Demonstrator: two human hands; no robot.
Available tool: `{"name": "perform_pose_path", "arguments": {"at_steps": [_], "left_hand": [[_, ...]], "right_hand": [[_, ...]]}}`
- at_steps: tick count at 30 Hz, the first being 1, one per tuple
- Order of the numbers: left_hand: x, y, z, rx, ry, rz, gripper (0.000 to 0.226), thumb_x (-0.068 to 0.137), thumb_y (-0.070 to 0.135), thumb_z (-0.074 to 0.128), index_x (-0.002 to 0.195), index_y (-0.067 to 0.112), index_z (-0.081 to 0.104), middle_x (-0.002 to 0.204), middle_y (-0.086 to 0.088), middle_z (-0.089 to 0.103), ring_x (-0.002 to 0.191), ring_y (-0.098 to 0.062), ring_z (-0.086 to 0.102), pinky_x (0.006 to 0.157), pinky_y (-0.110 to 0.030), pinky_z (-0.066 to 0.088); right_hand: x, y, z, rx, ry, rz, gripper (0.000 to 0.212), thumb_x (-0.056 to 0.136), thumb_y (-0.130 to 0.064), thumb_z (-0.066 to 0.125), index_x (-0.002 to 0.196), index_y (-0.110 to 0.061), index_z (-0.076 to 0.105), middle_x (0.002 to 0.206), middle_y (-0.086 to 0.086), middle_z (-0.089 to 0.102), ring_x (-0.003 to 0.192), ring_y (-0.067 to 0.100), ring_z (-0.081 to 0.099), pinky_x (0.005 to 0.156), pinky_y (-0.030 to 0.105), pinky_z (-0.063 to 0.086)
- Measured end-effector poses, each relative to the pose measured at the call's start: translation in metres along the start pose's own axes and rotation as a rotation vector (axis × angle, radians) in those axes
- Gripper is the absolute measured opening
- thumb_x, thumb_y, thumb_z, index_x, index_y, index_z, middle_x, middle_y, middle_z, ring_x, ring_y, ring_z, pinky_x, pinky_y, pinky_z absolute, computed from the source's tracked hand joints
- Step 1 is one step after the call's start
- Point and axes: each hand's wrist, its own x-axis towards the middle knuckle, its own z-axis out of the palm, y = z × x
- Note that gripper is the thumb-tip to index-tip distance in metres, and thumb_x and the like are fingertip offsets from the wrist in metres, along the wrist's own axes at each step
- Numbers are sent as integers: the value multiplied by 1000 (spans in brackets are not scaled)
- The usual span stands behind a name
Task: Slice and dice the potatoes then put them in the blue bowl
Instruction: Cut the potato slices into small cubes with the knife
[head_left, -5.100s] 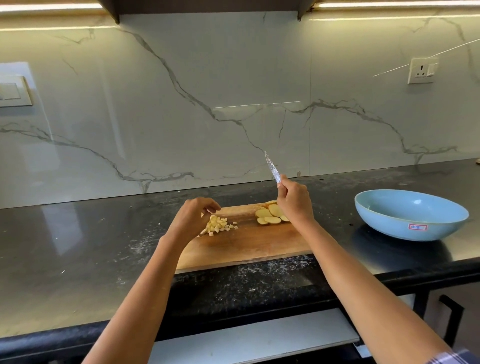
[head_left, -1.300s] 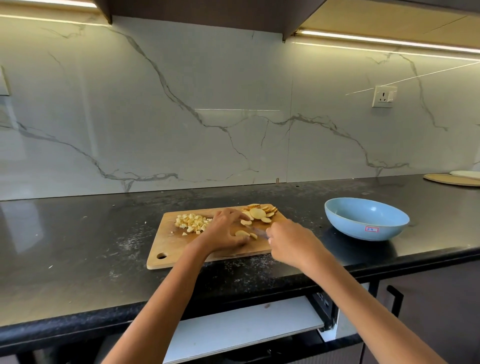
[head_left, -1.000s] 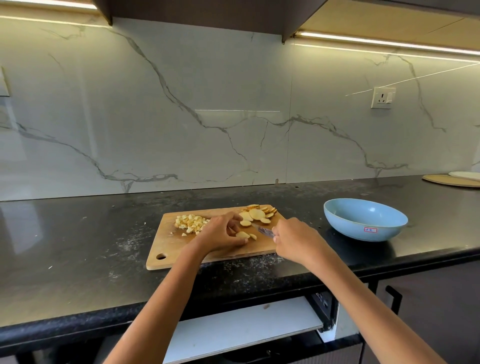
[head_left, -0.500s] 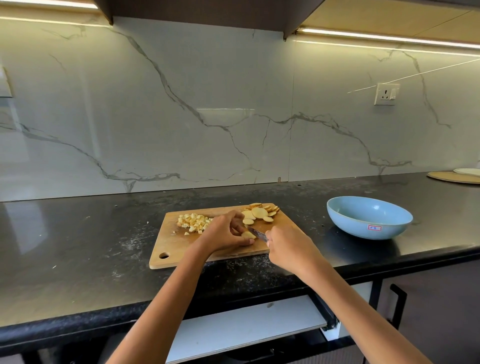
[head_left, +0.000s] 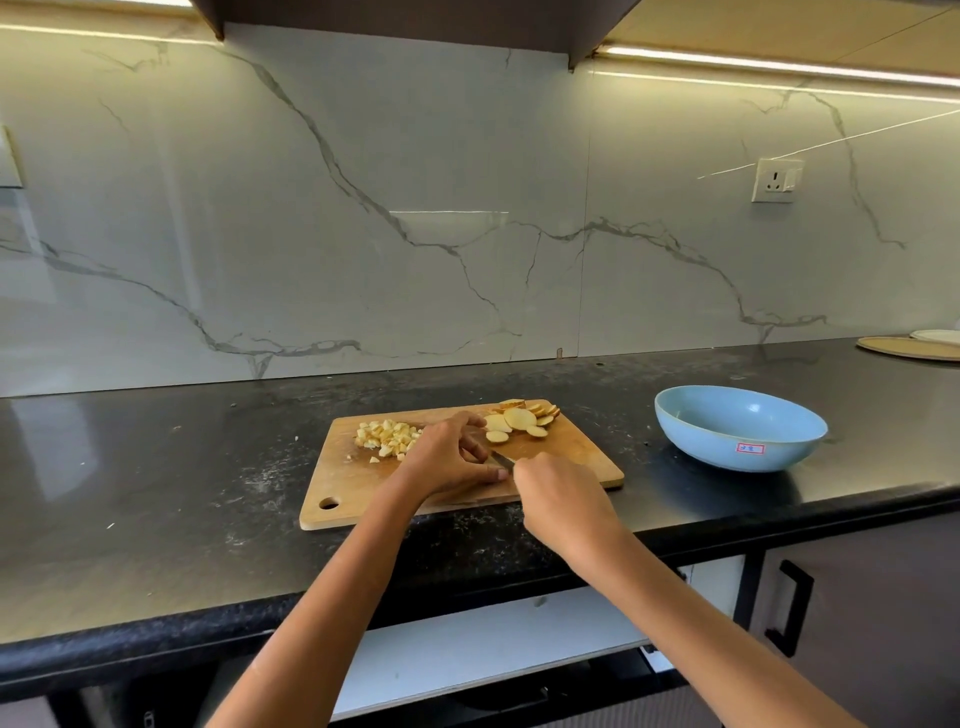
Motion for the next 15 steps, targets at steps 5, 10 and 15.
{"name": "perform_pose_path", "arguments": {"at_steps": [5,10,15], "left_hand": [[-2,3,0,56,-5,-2,61,72,36,76,124,18,50,90,5,68,67,1,53,71,-18,45],[-3,4,-1,90,-41,-7,53,74,41,74,120,27,52,89,12,64,74,0,53,76,-23,46],[-1,7,-1,143,-126,-3,42,82,41,67,119,30,51,103,5,62,87,-8,55,79,-24,46]], "right_hand": [[3,1,3,47,-43,-35,24,94,-1,46,115,-6,55,110,11,60,96,24,60,66,26,37],[-2,8,2,136,-74,-10,22,93,-5,49,114,-6,54,110,12,59,93,24,58,66,26,35],[-11,13,4,141,-85,-2,20,93,-5,49,112,-7,54,106,11,60,88,23,58,65,26,36]]}}
